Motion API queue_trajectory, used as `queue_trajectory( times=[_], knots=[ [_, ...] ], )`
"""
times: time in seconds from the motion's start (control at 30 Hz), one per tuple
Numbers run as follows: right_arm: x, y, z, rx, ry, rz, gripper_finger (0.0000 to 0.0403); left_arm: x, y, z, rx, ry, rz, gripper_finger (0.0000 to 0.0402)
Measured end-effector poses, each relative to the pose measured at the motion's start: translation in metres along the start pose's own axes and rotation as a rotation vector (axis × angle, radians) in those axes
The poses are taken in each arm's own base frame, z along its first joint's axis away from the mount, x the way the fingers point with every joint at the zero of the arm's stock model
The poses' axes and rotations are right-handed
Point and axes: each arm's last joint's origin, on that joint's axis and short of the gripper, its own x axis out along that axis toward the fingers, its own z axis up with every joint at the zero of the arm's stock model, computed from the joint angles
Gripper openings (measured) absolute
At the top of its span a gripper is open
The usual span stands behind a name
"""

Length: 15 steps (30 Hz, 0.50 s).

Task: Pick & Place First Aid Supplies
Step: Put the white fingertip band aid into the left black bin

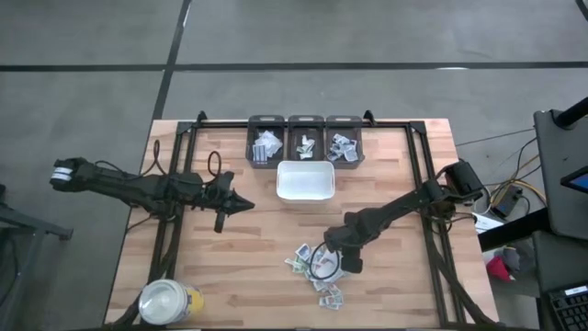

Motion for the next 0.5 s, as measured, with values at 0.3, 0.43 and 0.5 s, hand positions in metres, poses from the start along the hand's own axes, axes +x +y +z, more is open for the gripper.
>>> queue_trajectory(
  times=[0.3,0.43,0.5],
  knots=[
    [-0.0035,-0.0026,-0.0016,0.085,-0.031,-0.068,0.0094,0.0,-0.0001,0.0002,0.006,-0.001,-0.001,0.0],
    [-0.0024,-0.0032,-0.0024,0.091,-0.02,-0.065,0.0072,0.0,-0.0001,0.0002,0.015,-0.001,0.0,0.0],
    [-0.0018,-0.0038,-0.0032,0.103,-0.016,-0.067,0.0058,0.0,-0.0001,0.0002,0.015,-0.001,0.0,0.0]
  ],
)
